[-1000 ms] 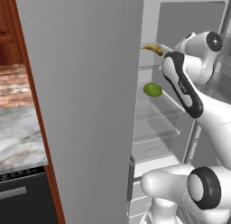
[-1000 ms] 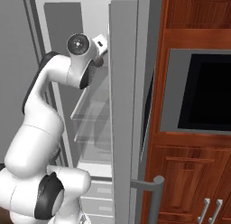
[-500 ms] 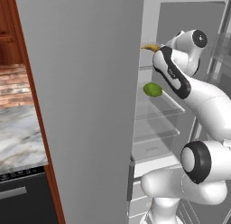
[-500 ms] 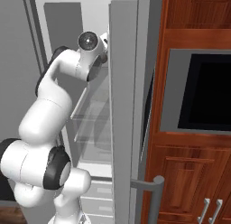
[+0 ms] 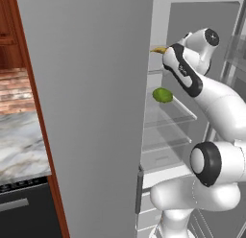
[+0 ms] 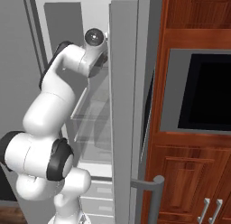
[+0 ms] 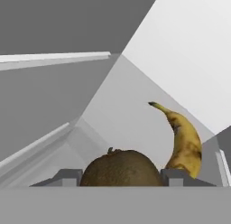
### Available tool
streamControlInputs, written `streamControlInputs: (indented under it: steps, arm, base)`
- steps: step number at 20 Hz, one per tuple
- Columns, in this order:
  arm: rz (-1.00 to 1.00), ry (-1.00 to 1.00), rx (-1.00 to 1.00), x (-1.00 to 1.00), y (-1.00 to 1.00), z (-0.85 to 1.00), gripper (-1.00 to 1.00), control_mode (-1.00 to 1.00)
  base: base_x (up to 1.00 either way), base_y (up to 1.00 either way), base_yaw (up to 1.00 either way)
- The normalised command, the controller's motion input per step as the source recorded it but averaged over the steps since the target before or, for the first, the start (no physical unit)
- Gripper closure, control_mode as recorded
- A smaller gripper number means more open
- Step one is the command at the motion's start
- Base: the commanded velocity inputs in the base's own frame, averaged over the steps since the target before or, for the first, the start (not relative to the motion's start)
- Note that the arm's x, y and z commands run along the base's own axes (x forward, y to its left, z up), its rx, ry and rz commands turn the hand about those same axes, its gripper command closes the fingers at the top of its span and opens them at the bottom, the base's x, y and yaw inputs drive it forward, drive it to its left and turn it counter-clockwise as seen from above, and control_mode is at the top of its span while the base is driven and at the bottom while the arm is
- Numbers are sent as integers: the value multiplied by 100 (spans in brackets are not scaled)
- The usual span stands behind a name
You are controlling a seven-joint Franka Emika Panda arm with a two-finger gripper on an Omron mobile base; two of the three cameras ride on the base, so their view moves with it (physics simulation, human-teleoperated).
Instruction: Place the kiwi in the correct fridge rack based on whether it is a fruit or vegetable. Finally, close the fridge door.
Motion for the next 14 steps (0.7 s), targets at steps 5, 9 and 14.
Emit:
streamControlInputs:
  steps: [5, 9, 14]
  arm:
    - [1, -3, 0, 61, 0, -11, -100, -100]
    - [0, -16, 0, 59, 0, -4, -100, -100]
    - [0, -20, -3, 27, 0, -11, -100, -100]
  base:
    - [0, 0, 0]
    - [0, 0, 0]
    - [0, 0, 0]
